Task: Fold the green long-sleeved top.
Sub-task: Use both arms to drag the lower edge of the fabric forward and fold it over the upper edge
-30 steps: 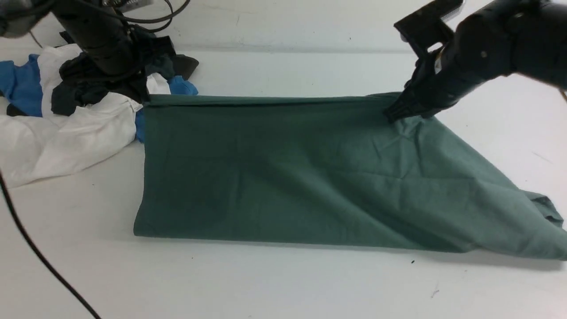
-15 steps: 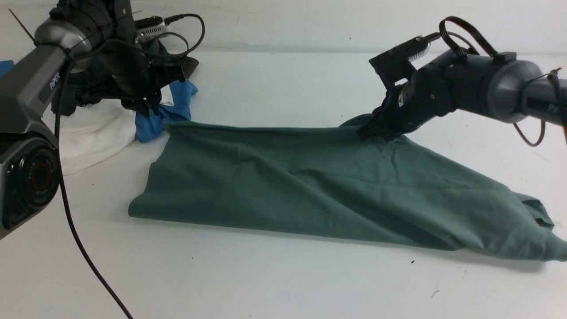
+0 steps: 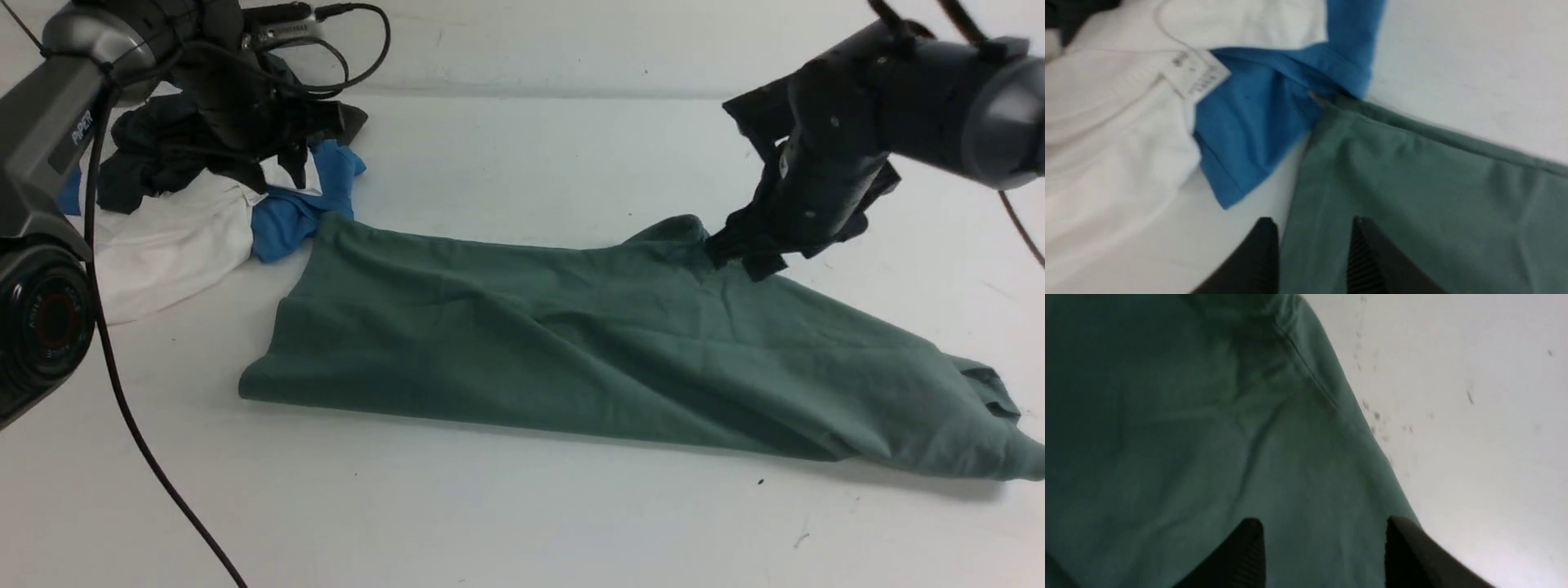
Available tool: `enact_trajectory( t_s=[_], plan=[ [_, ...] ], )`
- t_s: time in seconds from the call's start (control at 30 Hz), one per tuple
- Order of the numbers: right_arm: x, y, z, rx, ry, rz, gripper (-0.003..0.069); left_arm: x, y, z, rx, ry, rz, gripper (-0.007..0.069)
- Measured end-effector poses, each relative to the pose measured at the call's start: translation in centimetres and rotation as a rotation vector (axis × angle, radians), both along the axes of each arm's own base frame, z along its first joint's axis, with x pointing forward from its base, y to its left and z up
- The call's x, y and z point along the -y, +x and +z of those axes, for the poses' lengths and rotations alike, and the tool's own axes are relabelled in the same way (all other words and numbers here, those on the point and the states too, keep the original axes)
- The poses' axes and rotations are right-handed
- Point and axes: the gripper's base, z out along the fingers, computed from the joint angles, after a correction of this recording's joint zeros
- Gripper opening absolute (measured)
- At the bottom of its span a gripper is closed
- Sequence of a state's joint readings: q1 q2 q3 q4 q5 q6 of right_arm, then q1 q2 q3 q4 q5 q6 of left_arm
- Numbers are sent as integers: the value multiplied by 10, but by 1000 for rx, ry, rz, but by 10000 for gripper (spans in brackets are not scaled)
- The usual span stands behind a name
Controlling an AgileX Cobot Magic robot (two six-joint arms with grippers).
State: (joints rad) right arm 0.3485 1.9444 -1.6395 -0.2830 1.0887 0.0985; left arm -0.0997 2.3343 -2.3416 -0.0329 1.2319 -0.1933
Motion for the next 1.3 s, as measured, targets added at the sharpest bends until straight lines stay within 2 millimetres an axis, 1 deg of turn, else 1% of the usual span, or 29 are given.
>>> enact_trajectory(
  t_s=[0.03, 0.07, 0.1, 0.13, 0.17, 0.2, 0.23, 0.27, 0.3, 0.33, 0.37, 0.4, 0.43, 0.47, 0.5, 0.57, 0.63, 0.67, 0.7, 0.77, 0.8, 0.83, 0.87, 0.97, 1.07, 1.13, 1.17, 1.23, 1.3],
  plan=[
    [4, -4, 5, -27, -7, -13, 283, 8, -3, 5, 7, 6, -45, 127],
    [7, -6, 7, -30, -2, -20, 262, 9, -3, 6, 10, 8, -53, 114],
    [16, -10, 13, -62, 8, -49, 191, 19, -7, 11, 18, 14, -103, 45],
    [26, -12, 18, -74, 24, -78, 129, 27, -10, 13, 20, 15, -135, 22],
    [44, -12, 24, -78, 53, -126, 65, 40, -15, 16, 19, 17, -179, 7],
    [44, -12, 24, -79, 53, -125, 57, 41, -16, 15, 15, 18, -185, 4],
    [69, -11, 31, -74, 90, -190, 19, 52, -22, 15, 4, 21, -221, -2],
    [86, -12, 34, -72, 119, -233, 4, 62, -28, 15, -8, 22, -249, -4],
    [104, -15, 36, -76, 164, -288, -6, 71, -35, 8, -42, 24, -276, -4],
    [116, -18, 38, -76, 185, -321, -8, 77, -40, 7, -55, 23, -289, -4],
    [128, -21, 36, -91, 219, -360, -10, 83, -46, -1, -90, 28, -304, -4],
    [130, -22, 36, -92, 225, -368, -10, 84, -46, -3, -96, 29, -307, -4],
    [148, -26, 31, -115, 255, -412, -5, 93, -54, -14, -140, 39, -332, -4],
    [154, -28, 26, -133, 267, -420, 6, 97, -58, -21, -165, 50, -342, -4],
    [154, -29, 26, -136, 270, -421, 8, 97, -58, -23, -171, 50, -344, -4],
    [162, -31, 9, -192, 283, -426, 78, 99, -66, -43, -236, 89, -360, -4],
    [164, -28, -2, -223, 284, -423, 147, 98, -67, -52, -263, 108, -359, -4],
    [164, -27, -4, -230, 283, -424, 155, 98, -67, -53, -265, 110, -359, -4],
    [165, -24, -13, -253, 283, -424, 227, 97, -66, -60, -279, 126, -360, -4],
    [165, -19, -28, -283, 283, -428, 316, 96, -65, -68, -294, 147, -361, -4],
    [165, -17, -34, -291, 286, -428, 356, 95, -64, -71, -299, 155, -361, -4],
    [165, -16, -35, -290, 287, -428, 363, 95, -64, -72, -300, 156, -362, -4],
    [165, -12, -47, -306, 299, -428, 418, 95, -63, -76, -306, 165, -362, -4],
    [162, -6, -63, -329, 335, -417, 457, 95, -63, -81, -317, 169, -363, -4],
    [160, -3, -72, -350, 362, -400, 453, 95, -62, -84, -322, 174, -364, -4],
    [158, -2, -78, -360, 378, -381, 404, 94, -62, -85, -324, 180, -364, -4],
    [158, -1, -79, -362, 382, -375, 362, 94, -62, -86, -324, 183, -364, -4],
    [158, -1, -80, -364, 384, -369, 253, 94, -61, -87, -325, 188, -365, -4],
    [157, -2, -79, -374, 385, -366, 107, 93, -61, -90, -331, 196, -366, -4]
  ],
)
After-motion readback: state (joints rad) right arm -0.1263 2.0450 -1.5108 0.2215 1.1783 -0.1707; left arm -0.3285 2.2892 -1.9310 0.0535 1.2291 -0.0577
